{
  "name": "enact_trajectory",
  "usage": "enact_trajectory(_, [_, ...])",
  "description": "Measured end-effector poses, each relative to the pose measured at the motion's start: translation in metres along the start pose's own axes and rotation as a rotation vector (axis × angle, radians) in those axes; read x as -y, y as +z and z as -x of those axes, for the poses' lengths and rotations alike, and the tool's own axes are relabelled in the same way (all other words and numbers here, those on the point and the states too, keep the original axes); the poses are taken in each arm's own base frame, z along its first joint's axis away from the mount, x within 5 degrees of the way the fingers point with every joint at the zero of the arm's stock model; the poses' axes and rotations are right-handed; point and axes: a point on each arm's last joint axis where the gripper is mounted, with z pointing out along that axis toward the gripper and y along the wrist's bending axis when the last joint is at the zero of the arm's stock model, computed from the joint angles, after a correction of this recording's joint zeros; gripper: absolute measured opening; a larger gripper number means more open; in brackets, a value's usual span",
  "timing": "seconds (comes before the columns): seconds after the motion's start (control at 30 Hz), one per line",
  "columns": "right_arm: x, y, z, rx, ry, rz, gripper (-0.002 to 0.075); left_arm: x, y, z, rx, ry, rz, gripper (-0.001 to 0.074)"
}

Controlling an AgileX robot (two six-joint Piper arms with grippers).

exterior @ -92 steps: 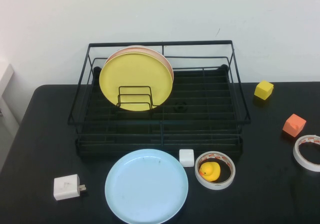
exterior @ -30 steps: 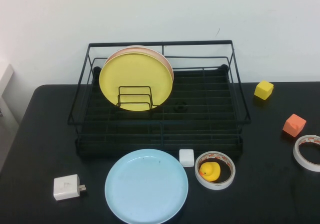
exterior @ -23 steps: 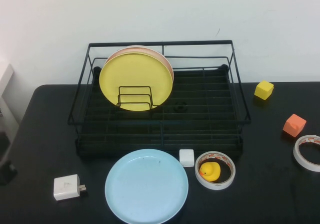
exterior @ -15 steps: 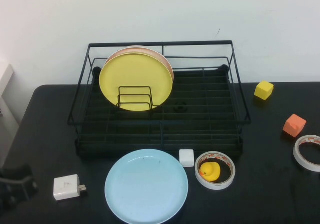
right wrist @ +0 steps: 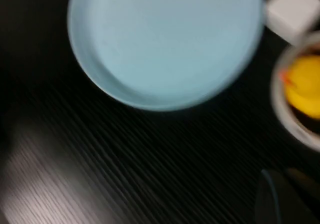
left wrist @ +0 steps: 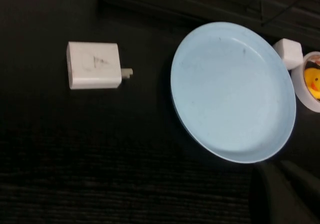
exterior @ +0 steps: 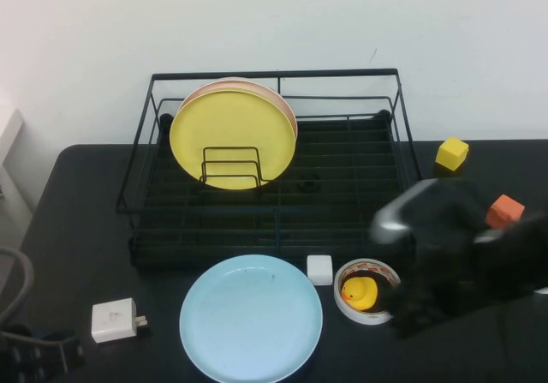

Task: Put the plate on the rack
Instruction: Pick up the plate from the table

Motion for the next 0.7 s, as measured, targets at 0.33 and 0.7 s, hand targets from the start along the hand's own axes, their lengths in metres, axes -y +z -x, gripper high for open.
enact_trajectory(0.33, [-0.008, 0.081, 0.031, -0.120, 0.146, 0.088, 0.0053, 0.000, 0.000, -0.002, -0.017, 0.006, -0.004, -0.0002])
enact_trajectory(0.7, [0.005, 0.128, 0.032, -0.179, 0.322, 0.088, 0.0391, 0.000, 0.000, -0.002, -0.017, 0.008, -0.004, -0.0002])
